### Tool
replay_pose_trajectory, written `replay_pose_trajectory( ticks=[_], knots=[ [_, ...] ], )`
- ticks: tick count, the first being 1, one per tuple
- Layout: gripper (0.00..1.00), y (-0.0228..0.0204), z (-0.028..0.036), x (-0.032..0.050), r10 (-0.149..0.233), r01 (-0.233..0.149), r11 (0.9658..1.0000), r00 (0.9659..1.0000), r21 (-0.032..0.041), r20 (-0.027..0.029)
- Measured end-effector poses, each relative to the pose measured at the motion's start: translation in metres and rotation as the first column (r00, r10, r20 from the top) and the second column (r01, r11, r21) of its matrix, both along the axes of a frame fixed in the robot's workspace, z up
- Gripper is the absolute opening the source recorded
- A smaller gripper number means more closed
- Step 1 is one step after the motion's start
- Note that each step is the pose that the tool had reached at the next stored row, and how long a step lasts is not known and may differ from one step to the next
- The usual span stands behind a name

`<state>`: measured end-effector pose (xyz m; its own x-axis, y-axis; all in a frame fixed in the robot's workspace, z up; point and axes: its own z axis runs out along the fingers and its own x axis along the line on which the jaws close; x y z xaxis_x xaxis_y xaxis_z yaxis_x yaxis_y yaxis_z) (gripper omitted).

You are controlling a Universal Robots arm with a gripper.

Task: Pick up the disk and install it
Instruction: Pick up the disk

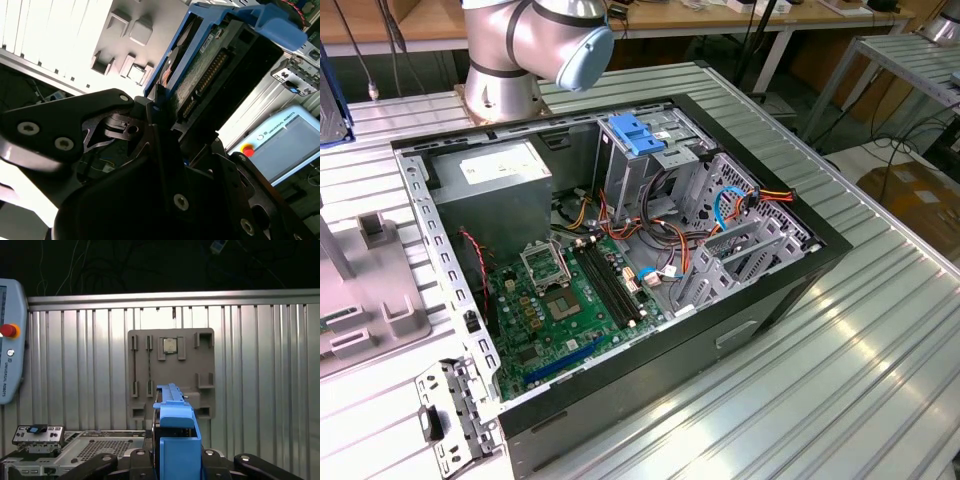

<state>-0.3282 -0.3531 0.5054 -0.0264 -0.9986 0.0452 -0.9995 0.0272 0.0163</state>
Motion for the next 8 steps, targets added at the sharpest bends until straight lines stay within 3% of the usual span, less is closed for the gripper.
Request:
replay_pose_trajectory(
  ticks=[8],
  knots=[
    [0.36,-0.0027,-0.004,0.0,0.0,0.0,1.0,1.0,0.0,0.0]
  ],
)
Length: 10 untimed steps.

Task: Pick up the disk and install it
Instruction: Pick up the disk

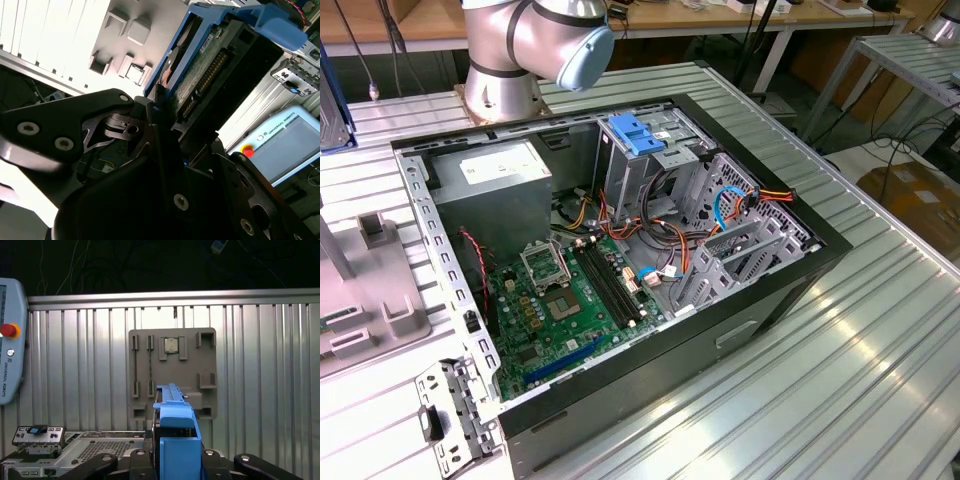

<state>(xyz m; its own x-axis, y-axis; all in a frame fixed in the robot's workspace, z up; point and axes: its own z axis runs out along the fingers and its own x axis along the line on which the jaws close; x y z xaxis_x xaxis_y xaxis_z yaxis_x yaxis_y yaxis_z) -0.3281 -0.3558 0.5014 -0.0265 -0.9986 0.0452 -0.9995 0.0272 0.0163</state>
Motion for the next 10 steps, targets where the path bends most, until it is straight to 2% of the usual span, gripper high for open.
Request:
replay_pose_trajectory(
  ticks=[10],
  knots=[
    [0.36,-0.0044,-0.0028,0.0,0.0,0.0,1.0,1.0,0.0001,0.0001]
  ],
)
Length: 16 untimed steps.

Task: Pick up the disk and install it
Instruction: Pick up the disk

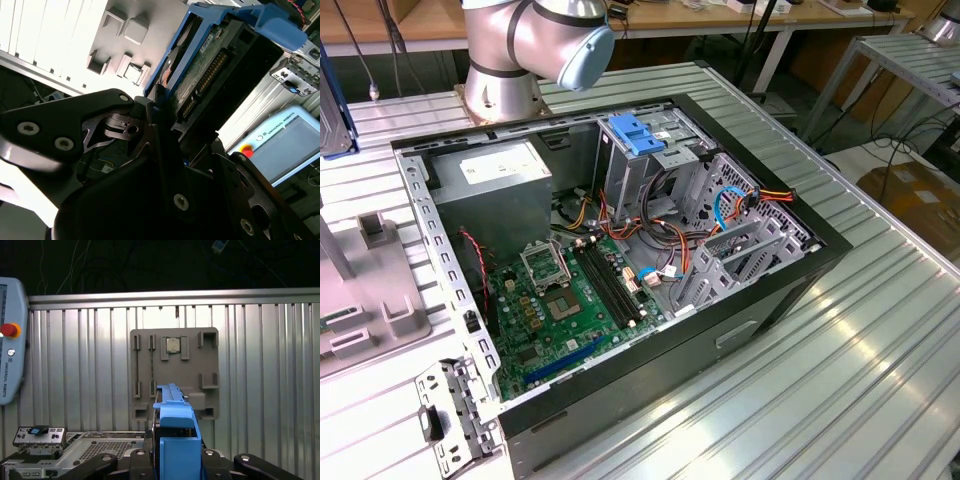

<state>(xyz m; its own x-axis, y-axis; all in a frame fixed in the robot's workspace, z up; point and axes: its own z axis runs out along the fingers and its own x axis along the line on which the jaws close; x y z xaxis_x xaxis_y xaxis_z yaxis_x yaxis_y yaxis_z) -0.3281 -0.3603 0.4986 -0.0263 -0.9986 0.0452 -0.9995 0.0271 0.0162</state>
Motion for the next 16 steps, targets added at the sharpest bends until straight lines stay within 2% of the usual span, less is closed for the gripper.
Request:
replay_pose_trajectory(
  ticks=[16],
  knots=[
    [0.36,-0.0063,-0.0044,0.0002,0.0,0.0,1.0,1.0,0.0,-0.0001]
  ],
)
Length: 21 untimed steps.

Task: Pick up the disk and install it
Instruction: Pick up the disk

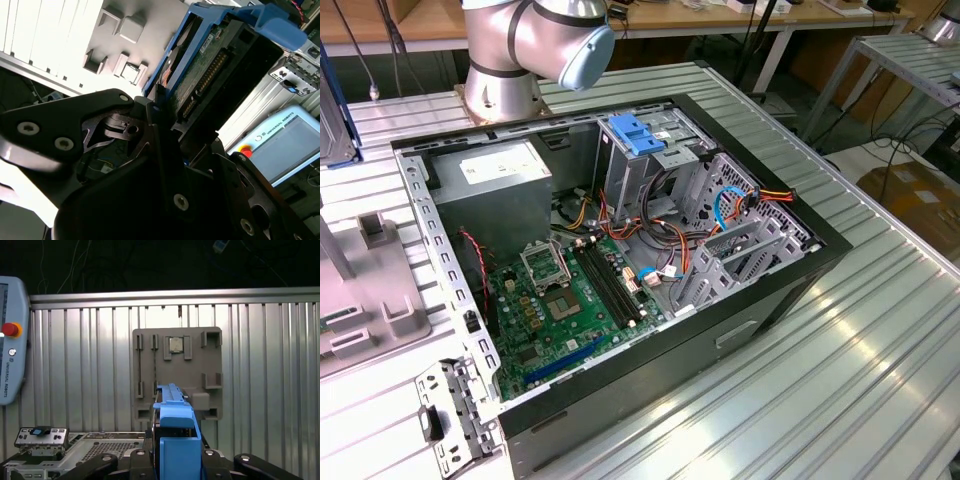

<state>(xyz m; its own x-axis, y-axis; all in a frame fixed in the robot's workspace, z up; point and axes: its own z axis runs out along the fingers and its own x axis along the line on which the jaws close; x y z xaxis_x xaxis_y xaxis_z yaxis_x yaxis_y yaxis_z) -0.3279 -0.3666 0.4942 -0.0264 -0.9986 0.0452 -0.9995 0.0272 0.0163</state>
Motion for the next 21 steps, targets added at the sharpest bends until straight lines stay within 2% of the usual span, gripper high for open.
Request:
replay_pose_trajectory(
  ticks=[21],
  knots=[
    [0.36,-0.0083,-0.0064,0.0002,0.0,0.0,1.0,1.0,0.0,0.0]
  ],
)
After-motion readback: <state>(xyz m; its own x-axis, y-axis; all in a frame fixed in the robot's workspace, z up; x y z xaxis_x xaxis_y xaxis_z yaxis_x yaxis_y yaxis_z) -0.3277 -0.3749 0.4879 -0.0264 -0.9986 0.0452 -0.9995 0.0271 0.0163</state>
